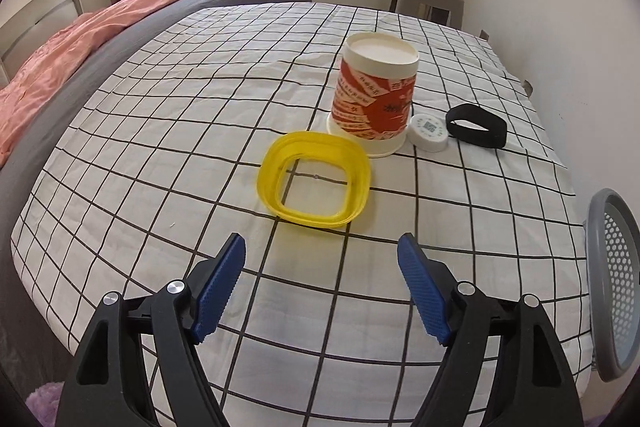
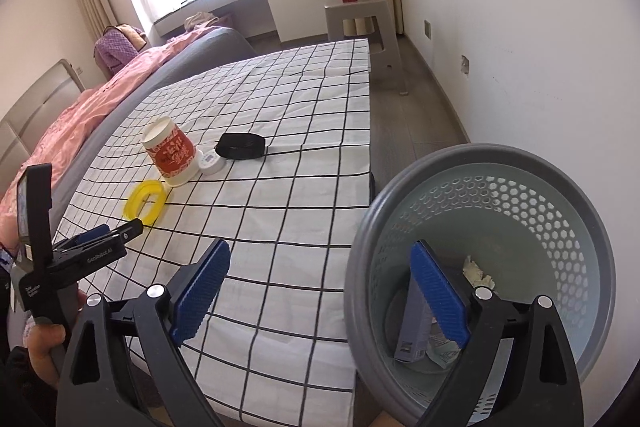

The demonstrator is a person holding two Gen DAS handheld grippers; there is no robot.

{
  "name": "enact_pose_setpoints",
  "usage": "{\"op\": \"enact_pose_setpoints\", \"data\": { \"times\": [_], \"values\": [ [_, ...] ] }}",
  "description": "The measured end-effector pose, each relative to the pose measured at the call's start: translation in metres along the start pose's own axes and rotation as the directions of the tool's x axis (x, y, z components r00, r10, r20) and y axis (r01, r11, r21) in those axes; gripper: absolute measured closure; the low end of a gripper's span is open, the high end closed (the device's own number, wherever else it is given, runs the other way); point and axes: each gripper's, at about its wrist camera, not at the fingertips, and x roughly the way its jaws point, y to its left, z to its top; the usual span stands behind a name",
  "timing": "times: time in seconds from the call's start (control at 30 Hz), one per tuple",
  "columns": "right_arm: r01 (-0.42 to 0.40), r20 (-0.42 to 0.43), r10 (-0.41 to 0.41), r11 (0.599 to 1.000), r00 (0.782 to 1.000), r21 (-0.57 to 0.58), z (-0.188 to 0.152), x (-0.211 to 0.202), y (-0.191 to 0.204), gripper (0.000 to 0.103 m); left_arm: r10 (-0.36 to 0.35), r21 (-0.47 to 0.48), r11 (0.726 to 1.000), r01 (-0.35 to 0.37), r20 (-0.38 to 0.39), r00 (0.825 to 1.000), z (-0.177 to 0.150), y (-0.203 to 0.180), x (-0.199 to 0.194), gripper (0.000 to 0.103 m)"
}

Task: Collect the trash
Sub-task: 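Move both open tools back over the yellow plastic ring on the bed, then close the left tool on the yellow ring while the right tool approaches the paper cup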

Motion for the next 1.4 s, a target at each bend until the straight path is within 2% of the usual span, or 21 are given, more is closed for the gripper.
{"op": "enact_pose_setpoints", "data": {
  "times": [0.43, 0.57, 0.7, 0.87, 0.9, 0.93, 1.17, 1.4],
  "values": [
    [-0.132, -0.019, 0.132, 0.991, 0.991, -0.035, 0.012, 0.014, 0.048, 0.012, 0.019, 0.011, 1.000, -0.018, -0.057, 0.998, 0.013, 0.000, 0.033, 0.028],
    [-0.159, -0.028, 0.158, 0.987, 0.987, -0.022, 0.015, 0.016, 0.050, 0.012, 0.039, 0.031, 0.999, -0.037, -0.049, 0.998, 0.020, -0.007, 0.043, 0.027],
    [-0.171, -0.028, 0.171, 0.985, 0.985, 0.002, 0.017, 0.017, 0.046, 0.012, 0.039, 0.017, 0.999, -0.039, -0.041, 0.998, 0.030, -0.008, 0.052, 0.021],
    [-0.178, -0.030, 0.179, 0.984, 0.983, 0.029, 0.020, 0.020, 0.041, 0.012, 0.028, 0.007, 1.000, -0.028, -0.026, 0.999, 0.033, -0.007, 0.055, 0.023],
    [-0.177, -0.030, 0.178, 0.984, 0.984, 0.030, 0.020, 0.020, 0.041, 0.012, 0.024, 0.009, 1.000, -0.024, -0.019, 1.000, 0.033, -0.006, 0.053, 0.033],
    [-0.175, -0.030, 0.176, 0.984, 0.984, 0.028, 0.020, 0.021, 0.041, 0.012, 0.018, 0.015, 1.000, -0.018, -0.015, 1.000, 0.032, -0.006, 0.051, 0.034],
    [-0.161, -0.042, 0.160, 0.987, 0.986, 0.000, 0.020, 0.028, 0.053, 0.012, 0.006, 0.026, 1.000, -0.006, 0.006, 1.000, 0.020, 0.002, 0.029, 0.035],
    [-0.169, -0.062, 0.168, 0.986, 0.984, -0.008, 0.024, 0.042, 0.066, 0.012, 0.012, 0.036, 0.999, -0.015, 0.088, 0.996, 0.034, 0.030, -0.024, 0.035]
  ]
}}
